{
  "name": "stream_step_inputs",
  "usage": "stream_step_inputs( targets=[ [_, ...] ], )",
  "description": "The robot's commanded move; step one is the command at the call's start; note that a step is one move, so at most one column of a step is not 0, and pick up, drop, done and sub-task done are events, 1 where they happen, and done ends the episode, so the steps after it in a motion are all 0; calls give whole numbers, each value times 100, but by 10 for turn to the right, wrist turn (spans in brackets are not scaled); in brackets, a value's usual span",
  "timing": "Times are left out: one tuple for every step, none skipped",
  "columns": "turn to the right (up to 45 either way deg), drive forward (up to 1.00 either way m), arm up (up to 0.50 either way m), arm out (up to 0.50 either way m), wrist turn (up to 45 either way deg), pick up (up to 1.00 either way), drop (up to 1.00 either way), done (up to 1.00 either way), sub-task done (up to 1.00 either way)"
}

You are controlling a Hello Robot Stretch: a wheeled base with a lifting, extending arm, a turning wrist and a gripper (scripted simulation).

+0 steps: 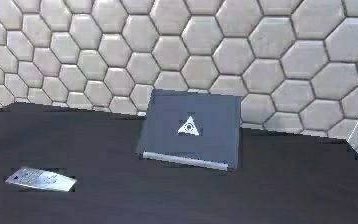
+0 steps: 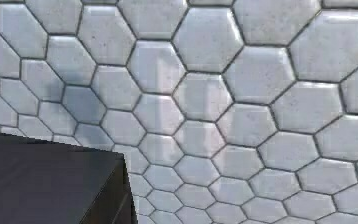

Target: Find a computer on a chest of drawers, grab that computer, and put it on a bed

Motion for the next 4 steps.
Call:
stream_step_inputs(
  targets=[
    [-450,0,0,0,0,0,0,0,0],
    [-360,0,0,0,0,0,0,0,0],
    [0,0,50,0,0,0,0,0,0],
    [0,0,38,0,0,0,0,0,0]
  ],
)
